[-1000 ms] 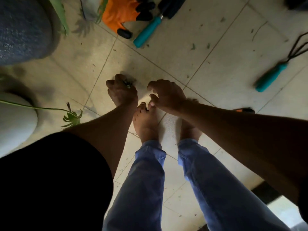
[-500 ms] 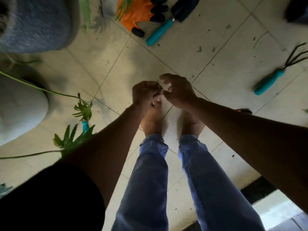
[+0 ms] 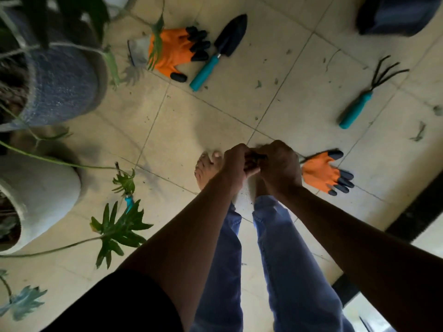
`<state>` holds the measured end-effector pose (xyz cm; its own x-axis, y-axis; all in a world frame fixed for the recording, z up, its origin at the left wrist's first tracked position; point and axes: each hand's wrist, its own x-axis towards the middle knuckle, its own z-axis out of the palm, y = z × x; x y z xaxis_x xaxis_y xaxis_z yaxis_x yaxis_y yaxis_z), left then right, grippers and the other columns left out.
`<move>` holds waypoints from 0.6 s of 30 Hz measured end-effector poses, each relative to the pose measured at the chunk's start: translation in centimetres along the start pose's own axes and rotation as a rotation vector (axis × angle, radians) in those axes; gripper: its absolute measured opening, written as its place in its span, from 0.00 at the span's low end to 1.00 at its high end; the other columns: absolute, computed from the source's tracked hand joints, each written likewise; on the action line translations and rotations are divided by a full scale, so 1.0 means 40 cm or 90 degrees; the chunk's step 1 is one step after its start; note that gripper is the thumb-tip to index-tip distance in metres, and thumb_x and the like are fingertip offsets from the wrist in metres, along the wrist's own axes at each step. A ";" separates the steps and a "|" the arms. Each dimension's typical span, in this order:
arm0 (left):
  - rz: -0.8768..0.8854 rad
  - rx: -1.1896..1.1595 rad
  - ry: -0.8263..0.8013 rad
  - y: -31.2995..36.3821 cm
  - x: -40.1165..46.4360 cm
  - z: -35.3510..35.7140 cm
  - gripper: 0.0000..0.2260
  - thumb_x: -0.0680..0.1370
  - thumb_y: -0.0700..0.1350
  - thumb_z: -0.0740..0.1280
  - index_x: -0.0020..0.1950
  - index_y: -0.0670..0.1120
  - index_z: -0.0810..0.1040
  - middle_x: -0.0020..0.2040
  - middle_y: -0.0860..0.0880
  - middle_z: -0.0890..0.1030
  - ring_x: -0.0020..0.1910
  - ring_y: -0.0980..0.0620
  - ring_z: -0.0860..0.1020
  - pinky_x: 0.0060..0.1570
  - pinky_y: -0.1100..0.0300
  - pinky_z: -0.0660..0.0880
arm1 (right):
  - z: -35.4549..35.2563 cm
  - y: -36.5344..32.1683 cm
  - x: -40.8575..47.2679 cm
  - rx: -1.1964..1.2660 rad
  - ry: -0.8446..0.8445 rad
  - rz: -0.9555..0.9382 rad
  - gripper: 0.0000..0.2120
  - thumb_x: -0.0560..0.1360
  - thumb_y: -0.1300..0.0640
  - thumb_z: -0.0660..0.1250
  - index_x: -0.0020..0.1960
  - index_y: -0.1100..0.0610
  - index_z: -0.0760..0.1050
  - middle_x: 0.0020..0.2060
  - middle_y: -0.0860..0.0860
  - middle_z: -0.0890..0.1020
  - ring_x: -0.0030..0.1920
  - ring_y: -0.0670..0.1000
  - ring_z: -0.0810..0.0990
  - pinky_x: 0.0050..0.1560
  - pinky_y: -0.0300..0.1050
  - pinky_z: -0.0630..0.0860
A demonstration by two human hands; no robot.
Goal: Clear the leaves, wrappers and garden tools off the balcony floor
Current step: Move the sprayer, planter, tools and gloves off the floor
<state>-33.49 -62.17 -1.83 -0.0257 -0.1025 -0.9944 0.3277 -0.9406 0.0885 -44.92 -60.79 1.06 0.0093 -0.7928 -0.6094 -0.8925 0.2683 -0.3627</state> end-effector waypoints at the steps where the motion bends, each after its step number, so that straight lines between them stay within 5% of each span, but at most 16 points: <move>1: -0.007 0.010 -0.006 0.010 -0.010 0.019 0.12 0.84 0.42 0.59 0.56 0.38 0.79 0.47 0.40 0.84 0.46 0.45 0.82 0.42 0.54 0.80 | -0.011 0.004 0.000 0.027 -0.001 0.043 0.11 0.81 0.57 0.64 0.55 0.53 0.84 0.49 0.54 0.83 0.48 0.55 0.83 0.41 0.43 0.75; 4: -0.021 0.048 -0.005 0.046 -0.037 0.077 0.13 0.85 0.47 0.60 0.62 0.39 0.78 0.54 0.39 0.82 0.53 0.44 0.80 0.54 0.51 0.77 | -0.053 0.005 -0.004 0.101 0.038 0.105 0.10 0.80 0.51 0.65 0.56 0.48 0.85 0.48 0.51 0.84 0.47 0.52 0.83 0.36 0.39 0.66; 9: 0.011 0.137 -0.006 0.094 -0.070 0.173 0.14 0.85 0.48 0.59 0.44 0.44 0.76 0.34 0.46 0.80 0.35 0.52 0.78 0.24 0.67 0.73 | -0.137 0.012 -0.014 0.223 0.057 0.142 0.14 0.76 0.48 0.62 0.58 0.42 0.82 0.47 0.48 0.87 0.48 0.54 0.85 0.46 0.45 0.80; 12: 0.011 0.198 -0.003 0.106 -0.077 0.249 0.15 0.85 0.47 0.58 0.39 0.45 0.71 0.27 0.49 0.76 0.26 0.53 0.76 0.25 0.66 0.71 | -0.173 0.048 -0.038 0.222 0.095 0.158 0.18 0.75 0.44 0.54 0.60 0.42 0.75 0.47 0.50 0.86 0.47 0.58 0.85 0.45 0.53 0.81; 15: -0.024 0.184 -0.012 0.095 -0.072 0.327 0.14 0.84 0.45 0.59 0.39 0.45 0.72 0.31 0.48 0.76 0.32 0.53 0.73 0.32 0.62 0.72 | -0.203 0.148 -0.045 0.247 0.209 0.172 0.14 0.76 0.49 0.58 0.54 0.50 0.81 0.45 0.52 0.86 0.44 0.59 0.84 0.42 0.52 0.80; 18: -0.034 0.212 -0.029 0.071 -0.035 0.392 0.15 0.84 0.45 0.61 0.37 0.44 0.72 0.33 0.47 0.73 0.33 0.52 0.72 0.29 0.65 0.74 | -0.208 0.306 -0.024 0.261 0.239 0.276 0.13 0.75 0.57 0.64 0.57 0.53 0.82 0.50 0.54 0.86 0.50 0.59 0.84 0.51 0.53 0.79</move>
<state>-47.33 -69.78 0.70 -0.0800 -0.0571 -0.9952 -0.0021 -0.9983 0.0574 -59.60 -61.30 3.07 -0.5303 -0.6834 -0.5018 -0.5382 0.7287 -0.4236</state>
